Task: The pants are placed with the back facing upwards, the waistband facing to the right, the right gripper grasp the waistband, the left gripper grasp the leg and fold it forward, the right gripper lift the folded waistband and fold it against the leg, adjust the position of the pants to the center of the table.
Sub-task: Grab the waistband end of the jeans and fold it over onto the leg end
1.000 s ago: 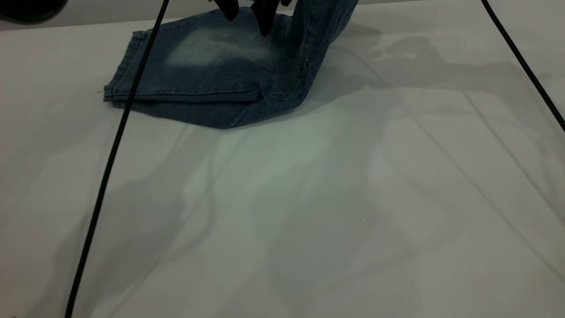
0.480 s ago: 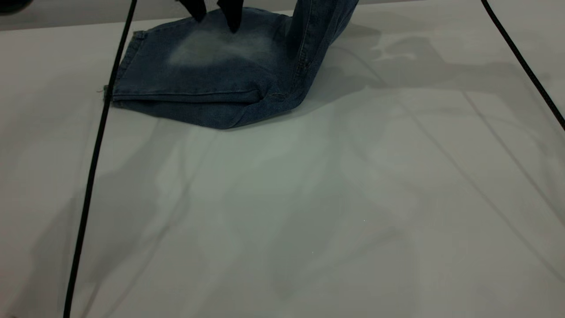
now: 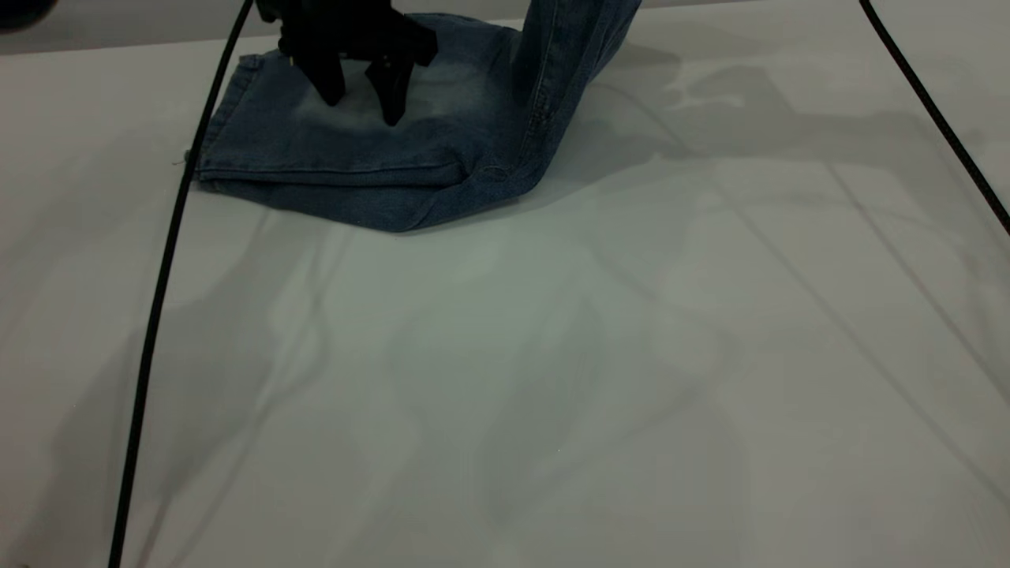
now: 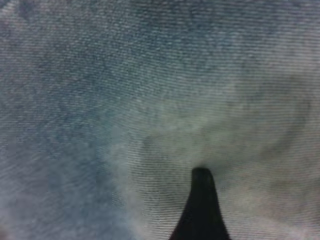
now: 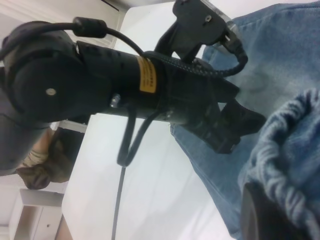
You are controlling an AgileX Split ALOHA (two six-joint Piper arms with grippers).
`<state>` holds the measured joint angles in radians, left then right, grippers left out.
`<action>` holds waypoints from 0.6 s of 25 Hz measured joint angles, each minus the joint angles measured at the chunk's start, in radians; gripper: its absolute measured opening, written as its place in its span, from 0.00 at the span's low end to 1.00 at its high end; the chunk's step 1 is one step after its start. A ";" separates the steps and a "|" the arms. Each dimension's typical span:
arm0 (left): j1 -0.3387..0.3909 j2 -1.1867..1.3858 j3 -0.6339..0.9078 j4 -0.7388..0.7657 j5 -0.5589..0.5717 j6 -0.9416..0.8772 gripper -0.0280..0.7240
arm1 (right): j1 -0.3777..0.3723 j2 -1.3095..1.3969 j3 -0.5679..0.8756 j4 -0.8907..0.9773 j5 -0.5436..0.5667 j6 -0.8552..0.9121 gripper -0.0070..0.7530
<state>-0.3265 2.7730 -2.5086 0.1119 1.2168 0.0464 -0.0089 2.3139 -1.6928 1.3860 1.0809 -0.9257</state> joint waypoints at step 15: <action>0.003 0.024 -0.001 -0.007 -0.001 0.000 0.74 | 0.069 -0.001 -0.052 0.059 0.104 0.005 0.09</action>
<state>-0.3236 2.7974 -2.5091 0.1049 1.2162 0.0464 0.0601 2.3130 -1.7446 1.4448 1.1844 -0.9207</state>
